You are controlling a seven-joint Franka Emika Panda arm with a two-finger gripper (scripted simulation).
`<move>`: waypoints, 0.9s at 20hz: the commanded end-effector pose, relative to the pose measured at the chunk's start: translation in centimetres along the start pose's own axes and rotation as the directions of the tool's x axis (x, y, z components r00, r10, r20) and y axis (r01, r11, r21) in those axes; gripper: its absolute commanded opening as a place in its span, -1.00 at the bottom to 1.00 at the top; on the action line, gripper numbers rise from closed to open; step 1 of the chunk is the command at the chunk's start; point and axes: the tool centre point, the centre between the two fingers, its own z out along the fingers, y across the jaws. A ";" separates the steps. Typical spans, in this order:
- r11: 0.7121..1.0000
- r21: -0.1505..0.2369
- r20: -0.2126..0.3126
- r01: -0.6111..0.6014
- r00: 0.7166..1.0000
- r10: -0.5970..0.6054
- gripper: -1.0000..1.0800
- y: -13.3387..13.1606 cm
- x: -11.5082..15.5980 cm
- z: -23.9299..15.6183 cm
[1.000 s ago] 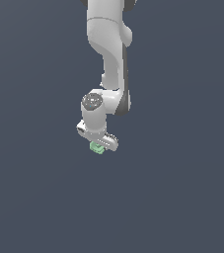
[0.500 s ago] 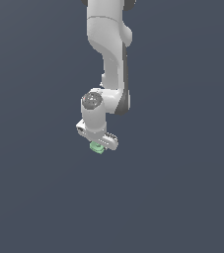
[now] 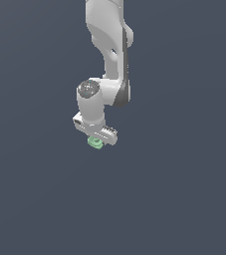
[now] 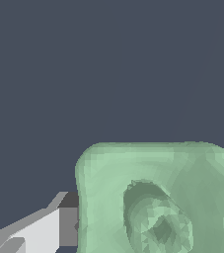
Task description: Pick up the object and move it to a goal position.
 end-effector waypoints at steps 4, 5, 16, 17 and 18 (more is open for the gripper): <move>1.000 0.001 -0.001 0.000 1.000 0.000 -1.00 1.2 -0.4 -4.7; 1.000 0.001 -0.001 0.000 1.000 0.000 -1.00 1.5 -0.5 -5.7; 1.000 0.000 0.000 -0.001 1.000 0.001 -1.00 4.4 -1.2 -16.7; 1.000 0.000 0.000 -0.001 1.000 0.001 -1.00 4.7 -1.2 -17.5; 1.000 0.000 0.000 -0.001 1.000 0.001 -1.00 4.8 -1.2 -18.3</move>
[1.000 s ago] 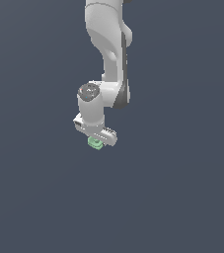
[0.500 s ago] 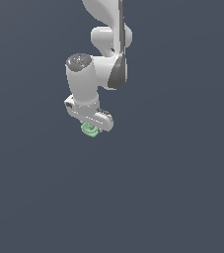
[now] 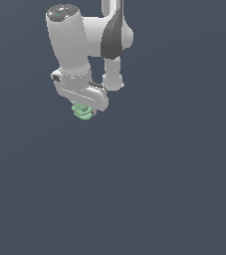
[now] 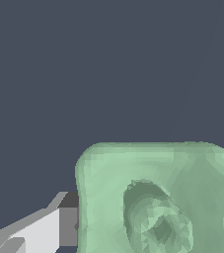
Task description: Pick up the object and move it to a goal position.
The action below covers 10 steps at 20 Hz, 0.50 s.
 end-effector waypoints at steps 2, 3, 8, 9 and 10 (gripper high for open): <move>1.000 -0.001 0.001 0.000 1.000 0.000 -1.00 0.7 -0.1 -2.6; 1.000 -0.001 0.001 0.000 1.000 0.000 -1.00 0.8 -0.2 -3.2; 1.000 -0.001 0.001 0.001 1.000 -0.001 -1.00 1.3 -0.2 -5.3; 1.000 -0.001 0.001 0.001 1.000 -0.001 -1.00 1.3 -0.2 -5.5; 1.000 -0.001 0.001 0.001 1.000 -0.001 -1.00 1.4 -0.2 -5.7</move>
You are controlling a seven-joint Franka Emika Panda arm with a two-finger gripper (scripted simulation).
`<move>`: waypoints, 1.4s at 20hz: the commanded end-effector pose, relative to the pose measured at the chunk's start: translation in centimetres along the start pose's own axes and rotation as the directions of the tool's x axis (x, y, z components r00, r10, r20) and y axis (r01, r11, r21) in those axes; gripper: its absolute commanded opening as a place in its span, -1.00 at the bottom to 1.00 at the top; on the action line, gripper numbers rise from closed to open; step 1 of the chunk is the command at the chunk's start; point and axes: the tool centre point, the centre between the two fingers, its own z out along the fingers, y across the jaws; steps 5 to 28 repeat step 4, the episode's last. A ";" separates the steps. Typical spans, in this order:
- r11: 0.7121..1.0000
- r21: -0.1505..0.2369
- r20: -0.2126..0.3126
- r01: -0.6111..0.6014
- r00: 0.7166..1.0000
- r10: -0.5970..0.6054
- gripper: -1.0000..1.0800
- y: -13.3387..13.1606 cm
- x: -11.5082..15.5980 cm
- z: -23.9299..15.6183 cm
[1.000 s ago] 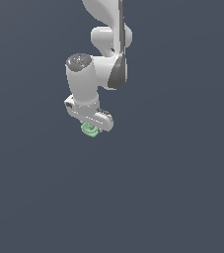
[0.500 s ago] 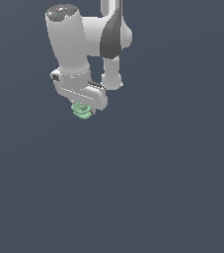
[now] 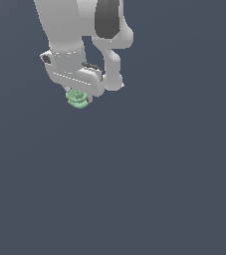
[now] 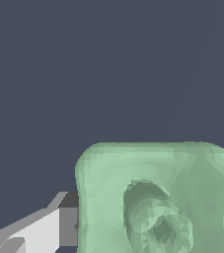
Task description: Pick up the object and move it to a goal position.
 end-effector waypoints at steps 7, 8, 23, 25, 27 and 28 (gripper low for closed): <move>1.000 -0.001 0.001 0.000 1.000 0.000 -1.00 0.1 0.1 -0.6; 1.000 -0.001 0.001 0.000 1.000 0.000 -1.00 0.1 0.1 -0.6; 1.000 -0.001 0.001 0.000 1.000 0.000 -1.00 0.1 0.1 -0.6; 1.000 -0.001 0.001 0.000 1.000 0.000 -1.00 0.1 0.1 -0.6; 1.000 -0.001 0.001 0.000 1.000 0.000 -1.00 0.1 0.1 -0.6; 1.000 -0.001 0.001 0.000 1.000 0.000 -1.00 0.1 0.1 -0.6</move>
